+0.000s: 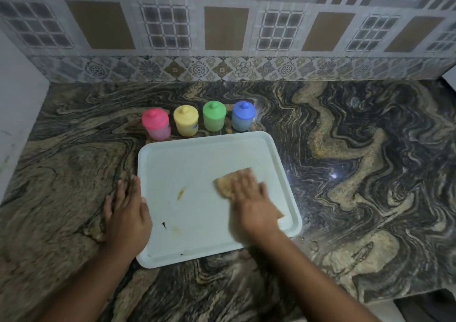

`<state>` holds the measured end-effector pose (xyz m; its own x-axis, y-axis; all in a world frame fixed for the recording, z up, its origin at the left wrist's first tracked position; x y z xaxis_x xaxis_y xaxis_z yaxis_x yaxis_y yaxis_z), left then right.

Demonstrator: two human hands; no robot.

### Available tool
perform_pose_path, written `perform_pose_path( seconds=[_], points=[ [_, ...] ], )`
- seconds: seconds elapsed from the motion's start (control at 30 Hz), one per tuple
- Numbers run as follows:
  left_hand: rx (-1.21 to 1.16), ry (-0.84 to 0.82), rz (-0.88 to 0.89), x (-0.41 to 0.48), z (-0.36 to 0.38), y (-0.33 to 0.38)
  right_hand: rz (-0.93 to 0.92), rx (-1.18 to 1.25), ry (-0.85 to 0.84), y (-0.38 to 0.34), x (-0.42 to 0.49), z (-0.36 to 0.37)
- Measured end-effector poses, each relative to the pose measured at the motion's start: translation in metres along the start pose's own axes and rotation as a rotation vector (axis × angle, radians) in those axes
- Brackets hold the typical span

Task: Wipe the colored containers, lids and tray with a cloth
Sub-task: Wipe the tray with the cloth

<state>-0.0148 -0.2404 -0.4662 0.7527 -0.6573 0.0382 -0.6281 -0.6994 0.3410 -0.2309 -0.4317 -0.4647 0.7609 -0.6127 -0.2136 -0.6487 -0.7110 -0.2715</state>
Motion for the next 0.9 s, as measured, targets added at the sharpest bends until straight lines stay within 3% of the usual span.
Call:
perform_pose_path(
  seconds=[0.07, 0.13, 0.27, 0.37, 0.43, 0.5, 0.63, 0.7, 0.8, 0.9],
  points=[
    [0.001, -0.009, 0.003, 0.001, -0.001, 0.0, 0.231, 0.0, -0.033, 0.032, 0.03, -0.008],
    [0.01, -0.019, 0.023, 0.002, -0.002, 0.0, 0.28, -0.03, -0.047, 0.014, 0.068, -0.012],
    [0.02, -0.04, 0.038, 0.003, -0.003, -0.001, -0.036, 0.007, -0.054, -0.102, 0.086, 0.012],
    [0.036, -0.019, 0.035, 0.002, -0.007, 0.0, -0.353, -0.009, -0.121, -0.16, 0.021, 0.037],
    [0.032, -0.025, 0.022, 0.001, -0.008, 0.0, -0.502, 0.023, -0.17, -0.159, -0.026, 0.045],
    [0.022, -0.038, 0.027, 0.0, -0.006, 0.0, -0.467, 0.063, -0.17, -0.121, -0.043, 0.041],
    [0.033, -0.061, 0.032, 0.001, -0.002, -0.001, -0.051, -0.007, -0.021, -0.025, 0.007, 0.003],
    [0.031, -0.061, 0.035, 0.0, -0.003, 0.0, 0.048, -0.025, -0.012, -0.032, 0.046, -0.002],
    [-0.002, -0.062, 0.037, 0.001, -0.003, -0.001, -0.051, -0.03, -0.073, -0.107, 0.081, 0.015],
    [-0.009, -0.047, 0.042, 0.0, -0.005, 0.0, -0.265, -0.062, -0.119, -0.172, 0.049, 0.04]
  ],
)
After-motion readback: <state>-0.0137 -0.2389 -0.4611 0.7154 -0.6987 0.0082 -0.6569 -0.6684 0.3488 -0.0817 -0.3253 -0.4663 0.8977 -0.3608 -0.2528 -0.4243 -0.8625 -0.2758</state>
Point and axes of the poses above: each hand's wrist, its own x-axis towards the middle knuckle, its own z-axis out of the palm, y = z × x, the point moved 10 cm from there along x, towards the middle knuckle, and after that the axes turned 1 degree about -y, right-handed, at the moved point
